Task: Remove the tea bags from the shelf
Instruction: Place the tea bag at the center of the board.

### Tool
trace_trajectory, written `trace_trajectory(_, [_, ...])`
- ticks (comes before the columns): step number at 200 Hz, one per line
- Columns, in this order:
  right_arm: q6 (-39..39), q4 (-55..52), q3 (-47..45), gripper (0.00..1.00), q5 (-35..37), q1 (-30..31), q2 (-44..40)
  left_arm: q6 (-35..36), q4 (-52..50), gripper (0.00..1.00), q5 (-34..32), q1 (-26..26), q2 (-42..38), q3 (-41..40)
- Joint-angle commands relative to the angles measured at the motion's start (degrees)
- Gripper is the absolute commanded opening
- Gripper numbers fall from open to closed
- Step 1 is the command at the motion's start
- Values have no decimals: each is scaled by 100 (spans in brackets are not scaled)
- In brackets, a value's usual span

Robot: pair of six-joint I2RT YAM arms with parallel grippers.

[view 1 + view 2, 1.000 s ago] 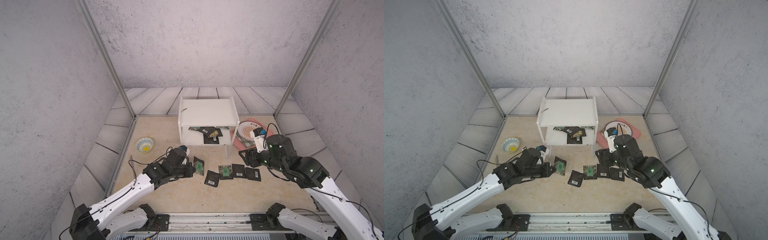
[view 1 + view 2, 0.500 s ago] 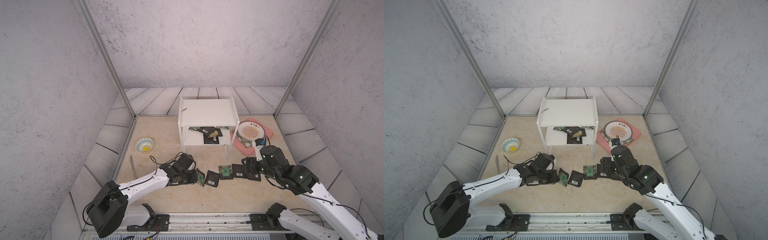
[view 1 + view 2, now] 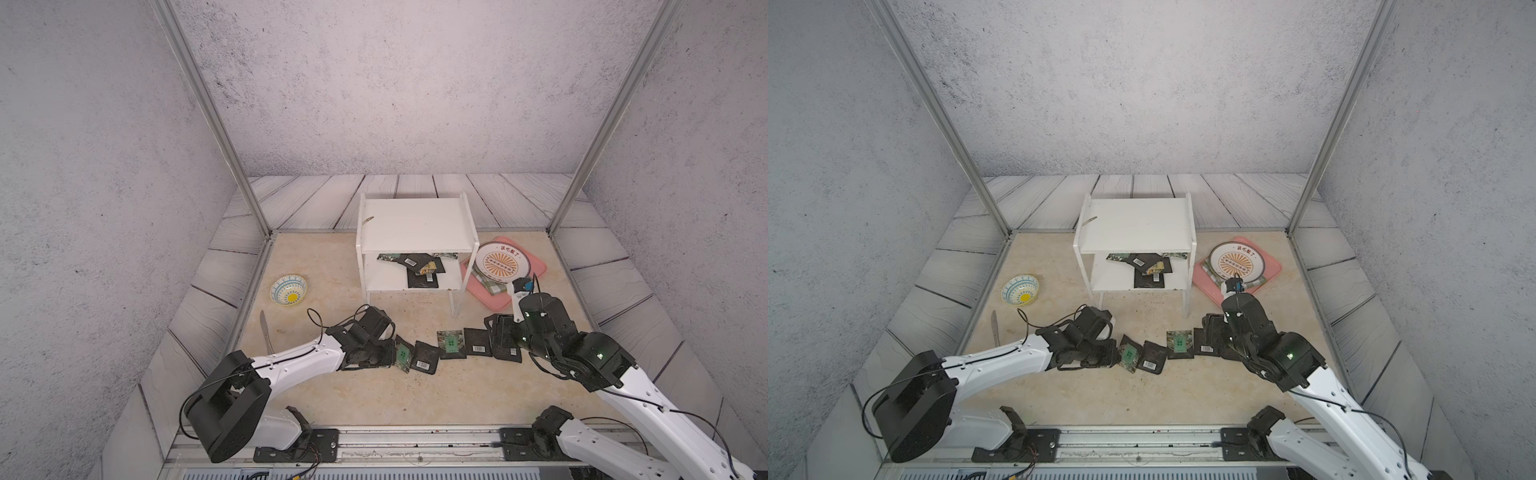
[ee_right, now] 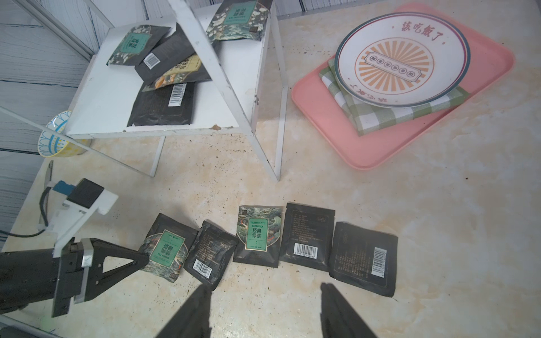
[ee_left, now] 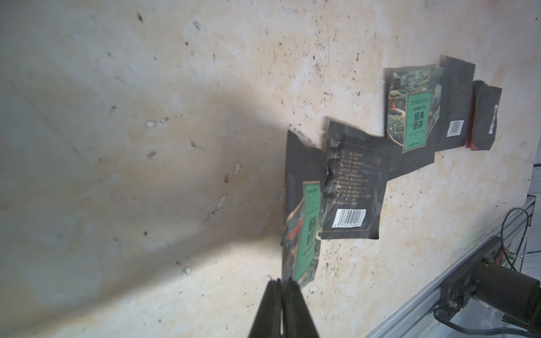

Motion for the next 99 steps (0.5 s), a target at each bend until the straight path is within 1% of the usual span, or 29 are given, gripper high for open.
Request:
trace_trajectory(1, [135,42,-70,62,46,-54,-78,38,-127,15,-181,30,-72,29])
trace_trajectory(10, [173,62,-88,63,26,-78,-60,26,-190,15,-261,33,-147,5])
trace_trajectory(26, [202,105,-103,63,-37,-117,-27,40,-298,24,-373,29,-290,-34])
trace_trajectory(36, [213,130,-106,62,-72,-131,-10,48,-372,25,-427,29,-366,-48])
trace_trajectory(47, [214,149,-106,63,-108,-160,-2,70,-478,31,-486,37,-462,-53])
trace_trajectory(56, [223,150,-98,63,-140,-190,8,99,-562,32,-529,37,-547,-69])
trace_trajectory(69, [226,165,-97,64,-219,-260,17,84,-683,37,-644,43,-668,-105])
trace_trajectory(77, [233,167,-97,64,-279,-312,30,111,-745,42,-693,59,-744,-122])
trace_trajectory(94, [243,189,-80,66,-456,-476,53,153,-941,47,-808,70,-926,-91])
trace_trajectory(99, [251,208,-88,66,-521,-543,52,151,-1001,50,-845,72,-986,-75])
